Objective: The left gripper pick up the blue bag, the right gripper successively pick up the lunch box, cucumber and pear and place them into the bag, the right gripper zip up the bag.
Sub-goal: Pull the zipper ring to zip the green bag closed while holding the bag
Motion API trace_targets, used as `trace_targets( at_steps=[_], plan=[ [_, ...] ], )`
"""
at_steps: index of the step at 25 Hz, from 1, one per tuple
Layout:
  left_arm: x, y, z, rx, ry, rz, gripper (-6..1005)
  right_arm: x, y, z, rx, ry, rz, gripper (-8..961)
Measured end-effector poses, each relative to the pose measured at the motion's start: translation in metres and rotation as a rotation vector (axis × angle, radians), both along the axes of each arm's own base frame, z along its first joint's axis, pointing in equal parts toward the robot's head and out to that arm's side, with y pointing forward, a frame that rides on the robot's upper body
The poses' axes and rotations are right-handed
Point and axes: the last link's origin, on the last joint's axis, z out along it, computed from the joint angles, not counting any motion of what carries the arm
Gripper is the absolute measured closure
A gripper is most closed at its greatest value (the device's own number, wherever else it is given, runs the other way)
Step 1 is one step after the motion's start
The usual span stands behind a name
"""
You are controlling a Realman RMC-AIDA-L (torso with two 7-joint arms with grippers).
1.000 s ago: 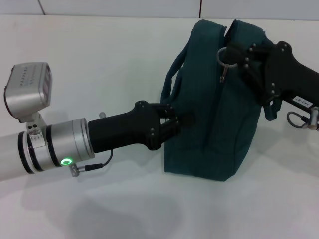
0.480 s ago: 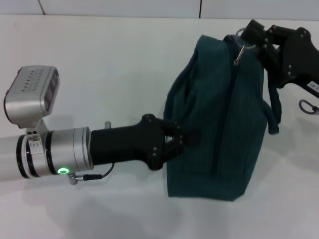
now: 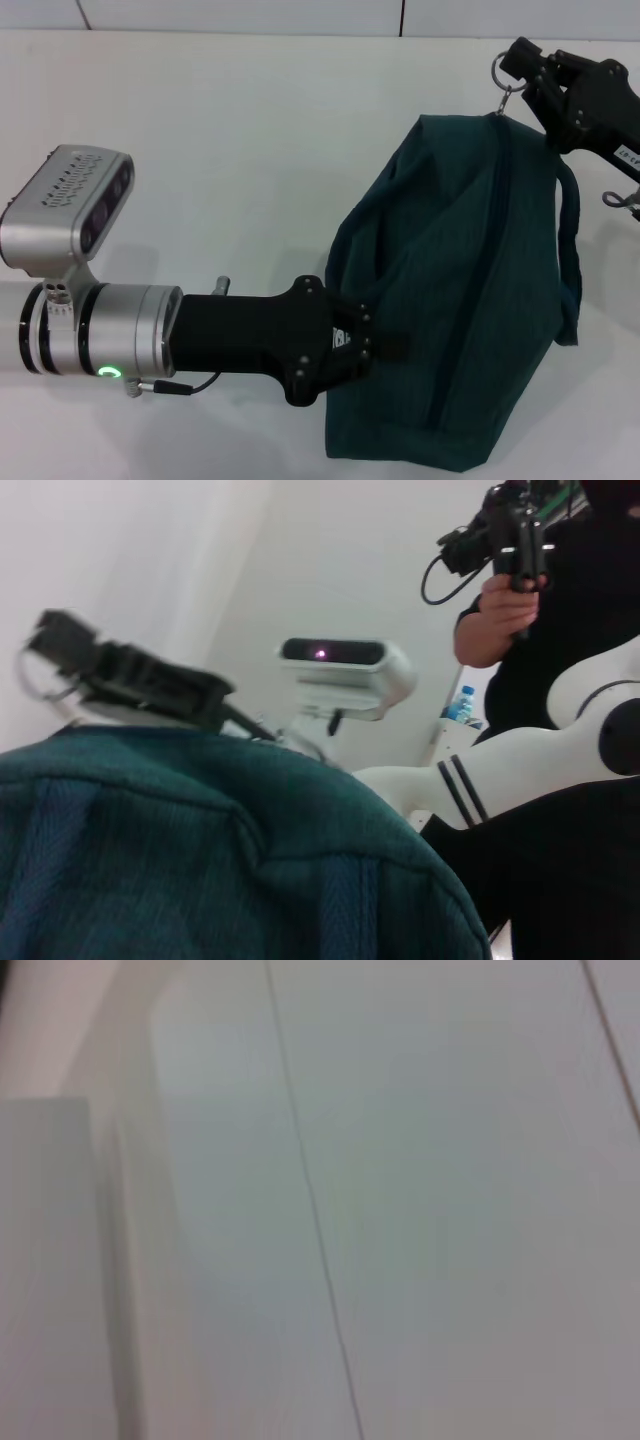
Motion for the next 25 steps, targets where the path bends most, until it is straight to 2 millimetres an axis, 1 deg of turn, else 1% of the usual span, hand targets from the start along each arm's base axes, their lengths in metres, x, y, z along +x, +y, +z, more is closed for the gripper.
trace_targets(
  at_steps=[4,8,11,14,20,25],
  plan=[
    [-0.002,0.0,0.002,0.006,-0.005,0.003,938,0.008,0.006,-0.003,-0.031,-0.003,-0.081,935],
    [-0.004,0.001,0.005,0.018,-0.004,0.016,938,0.013,0.004,-0.003,-0.028,0.004,-0.105,935],
    [-0.008,0.005,0.007,0.045,-0.006,0.057,938,0.018,-0.002,0.001,-0.013,0.022,-0.115,935],
    [-0.012,0.009,0.009,0.085,-0.008,0.101,938,0.022,-0.012,0.006,0.003,0.051,-0.099,935],
    [-0.018,0.016,0.013,0.11,0.009,0.156,939,0.026,-0.029,0.012,0.009,0.111,-0.064,935],
    [-0.015,0.023,0.019,0.159,-0.007,0.161,788,0.03,-0.035,0.012,-0.002,0.122,-0.07,935]
  ],
)
